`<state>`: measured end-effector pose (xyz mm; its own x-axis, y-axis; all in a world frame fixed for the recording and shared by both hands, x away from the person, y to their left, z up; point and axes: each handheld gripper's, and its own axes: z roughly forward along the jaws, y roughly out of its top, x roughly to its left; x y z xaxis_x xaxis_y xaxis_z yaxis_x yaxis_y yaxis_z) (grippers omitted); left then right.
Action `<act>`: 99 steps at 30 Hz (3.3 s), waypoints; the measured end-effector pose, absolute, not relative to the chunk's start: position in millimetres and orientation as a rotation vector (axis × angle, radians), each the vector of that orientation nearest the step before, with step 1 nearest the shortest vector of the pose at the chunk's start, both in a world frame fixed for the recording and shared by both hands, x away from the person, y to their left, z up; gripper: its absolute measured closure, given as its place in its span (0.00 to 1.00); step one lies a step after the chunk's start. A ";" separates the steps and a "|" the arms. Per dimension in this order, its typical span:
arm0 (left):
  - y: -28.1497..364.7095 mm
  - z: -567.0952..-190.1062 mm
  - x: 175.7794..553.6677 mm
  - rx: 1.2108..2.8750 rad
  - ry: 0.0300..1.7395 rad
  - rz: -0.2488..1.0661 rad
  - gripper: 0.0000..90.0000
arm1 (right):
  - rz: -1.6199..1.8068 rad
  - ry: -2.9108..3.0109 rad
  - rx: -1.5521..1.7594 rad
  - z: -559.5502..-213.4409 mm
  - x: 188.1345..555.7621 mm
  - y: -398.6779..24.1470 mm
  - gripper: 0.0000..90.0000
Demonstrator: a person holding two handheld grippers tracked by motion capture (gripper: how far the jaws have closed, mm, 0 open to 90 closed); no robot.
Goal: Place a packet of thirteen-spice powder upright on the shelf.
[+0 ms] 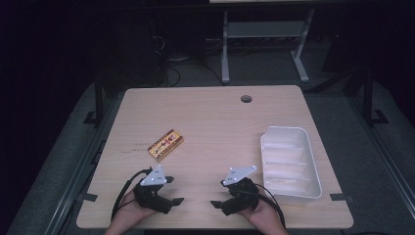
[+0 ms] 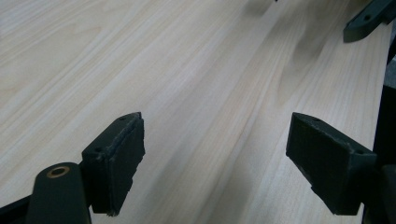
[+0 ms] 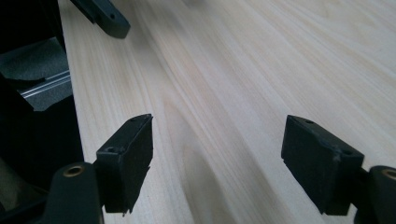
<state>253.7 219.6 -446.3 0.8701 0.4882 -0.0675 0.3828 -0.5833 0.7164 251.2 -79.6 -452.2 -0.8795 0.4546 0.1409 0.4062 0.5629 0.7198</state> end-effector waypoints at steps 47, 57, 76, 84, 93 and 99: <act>266.1 -419.4 342.9 2.277 0.862 0.344 0.19 | 1.234 2.755 0.765 -452.6 252.3 -80.4 0.25; 264.2 -435.0 365.4 2.294 0.945 0.380 0.15 | 1.233 2.762 0.760 -453.8 254.6 -79.2 0.25; 257.7 -441.9 396.9 2.369 1.019 0.362 0.16 | 1.219 2.792 0.731 -456.4 253.7 -75.8 0.25; 255.3 -448.7 400.5 2.388 1.022 0.332 0.20 | 1.212 2.798 0.733 -457.1 253.1 -74.9 0.24; 257.0 -452.7 403.7 2.402 1.033 0.311 0.34 | 1.218 2.789 0.730 -455.9 253.2 -76.0 0.24; 256.8 -452.5 403.7 2.400 1.041 0.308 0.35 | 1.218 2.785 0.727 -455.6 252.7 -74.8 0.24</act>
<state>403.7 256.8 -452.5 0.6815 0.7318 0.0072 0.6182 -0.5810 0.5294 252.7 -74.8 -455.6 -0.8916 0.4210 0.1666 0.4082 0.5883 0.6981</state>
